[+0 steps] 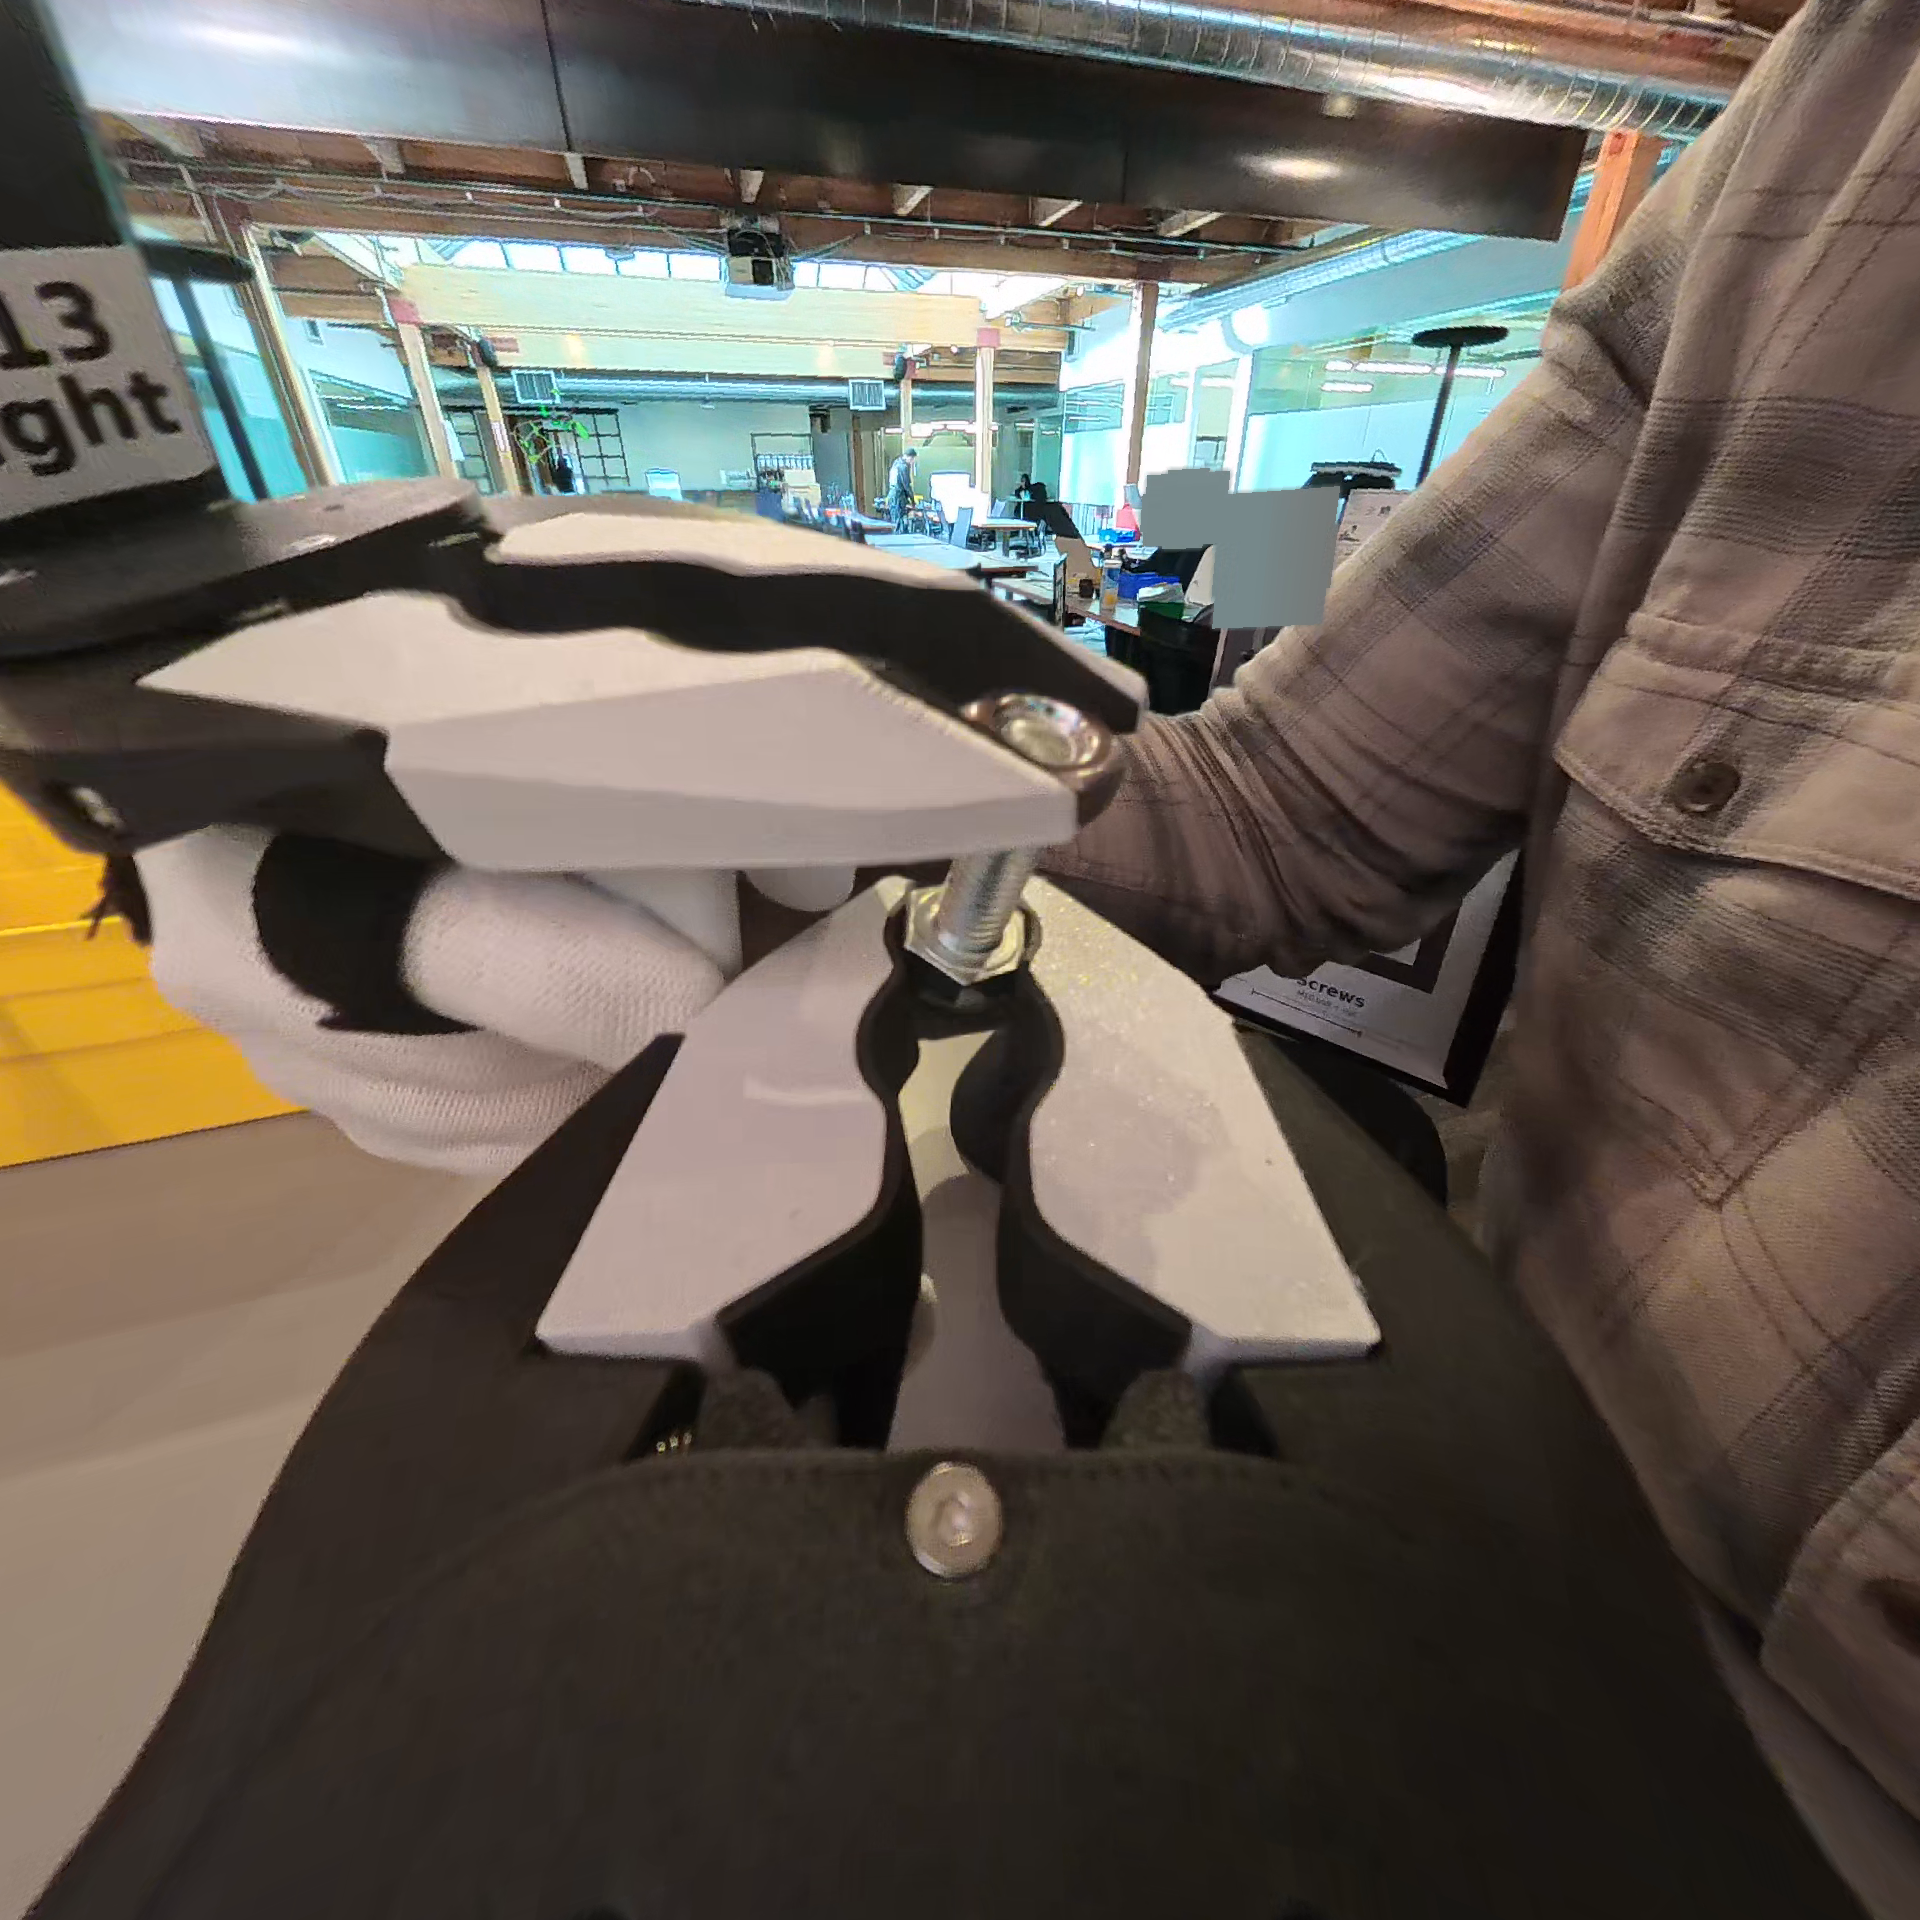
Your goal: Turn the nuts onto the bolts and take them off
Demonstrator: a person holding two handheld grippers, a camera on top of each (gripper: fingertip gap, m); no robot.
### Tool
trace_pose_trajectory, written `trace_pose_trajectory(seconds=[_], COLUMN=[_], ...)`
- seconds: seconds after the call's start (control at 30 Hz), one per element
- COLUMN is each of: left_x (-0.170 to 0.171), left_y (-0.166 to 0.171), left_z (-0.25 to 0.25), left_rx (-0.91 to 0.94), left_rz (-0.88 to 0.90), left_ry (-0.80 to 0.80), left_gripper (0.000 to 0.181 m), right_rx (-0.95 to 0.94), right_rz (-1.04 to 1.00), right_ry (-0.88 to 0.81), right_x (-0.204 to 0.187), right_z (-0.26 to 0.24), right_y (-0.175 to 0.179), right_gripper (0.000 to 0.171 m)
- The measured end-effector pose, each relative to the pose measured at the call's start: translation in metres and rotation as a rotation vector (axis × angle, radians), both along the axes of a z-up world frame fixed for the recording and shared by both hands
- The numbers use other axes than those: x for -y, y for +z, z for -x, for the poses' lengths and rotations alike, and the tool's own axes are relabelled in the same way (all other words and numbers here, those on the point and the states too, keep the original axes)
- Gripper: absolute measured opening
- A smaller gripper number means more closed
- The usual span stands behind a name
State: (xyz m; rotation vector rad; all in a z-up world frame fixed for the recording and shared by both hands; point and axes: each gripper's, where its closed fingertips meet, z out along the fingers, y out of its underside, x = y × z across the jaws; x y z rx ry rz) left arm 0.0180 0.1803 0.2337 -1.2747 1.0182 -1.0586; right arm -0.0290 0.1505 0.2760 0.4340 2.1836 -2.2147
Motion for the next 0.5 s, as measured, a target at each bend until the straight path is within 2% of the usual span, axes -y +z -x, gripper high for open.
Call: trace_pose_trajectory(seconds=[0.1,0.17,0.23,0.33,0.5], left_x=[-0.007,-0.013,-0.022,-0.036,-0.056], left_y=[0.002,0.004,0.004,0.004,-0.004], left_z=[0.007,0.012,0.02,0.03,0.04], left_rx=[0.017,0.026,0.041,0.052,0.023], left_rz=[0.012,0.019,0.037,0.056,0.103], left_ry=[0.032,0.063,0.104,0.177,0.289], left_gripper=[0.013,0.013,0.013,0.013,0.013], right_rx=[-0.008,-0.032,-0.051,-0.108,-0.181], right_rz=[0.004,-0.011,-0.021,-0.114,-0.288], right_ry=[-0.048,-0.141,-0.286,-0.57,-1.063], right_x=[-0.005,-0.011,-0.02,-0.037,-0.067], right_z=[0.009,0.015,0.024,0.037,0.048], right_y=[0.002,0.004,0.009,0.011,0.009], right_gripper=[0.017,0.017,0.039,0.047,0.045])
